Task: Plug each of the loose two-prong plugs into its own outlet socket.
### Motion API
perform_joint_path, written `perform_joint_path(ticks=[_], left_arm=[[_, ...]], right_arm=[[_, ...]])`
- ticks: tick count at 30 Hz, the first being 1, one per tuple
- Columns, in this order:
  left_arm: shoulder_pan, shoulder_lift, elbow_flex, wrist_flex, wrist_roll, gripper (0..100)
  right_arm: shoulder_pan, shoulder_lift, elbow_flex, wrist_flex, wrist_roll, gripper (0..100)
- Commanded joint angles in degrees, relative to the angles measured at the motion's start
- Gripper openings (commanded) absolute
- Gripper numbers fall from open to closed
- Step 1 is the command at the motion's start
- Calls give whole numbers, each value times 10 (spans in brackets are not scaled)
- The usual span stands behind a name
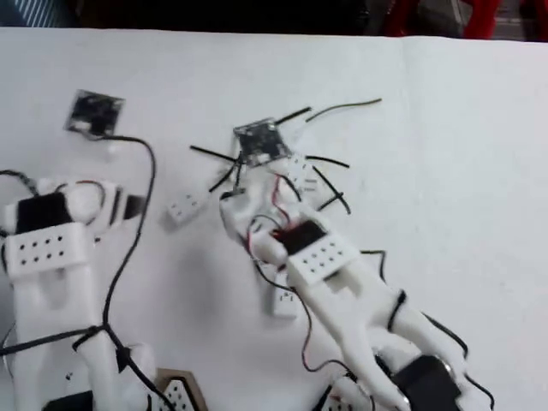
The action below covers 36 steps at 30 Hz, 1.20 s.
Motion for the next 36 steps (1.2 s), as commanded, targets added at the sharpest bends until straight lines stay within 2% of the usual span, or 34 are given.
perform_joint_path(ticks=[1,4,7,12,16,30,36], left_arm=[[-75,-31,25,-14,40,276],[-101,-27,74,-50,55,275],[-106,-28,127,-84,70,275],[-105,-29,192,-139,74,275],[-105,-28,221,-172,113,275],[-104,-27,235,-178,119,275],[-104,-27,239,-178,119,275]], right_arm=[[-38,58,-86,-14,8,17],[-58,113,-127,-34,38,17],[-68,160,-135,-103,70,17],[-80,225,-138,-177,77,17],[-95,259,-138,-218,93,17],[-91,311,-138,-268,99,17],[-86,330,-138,-267,149,17]])
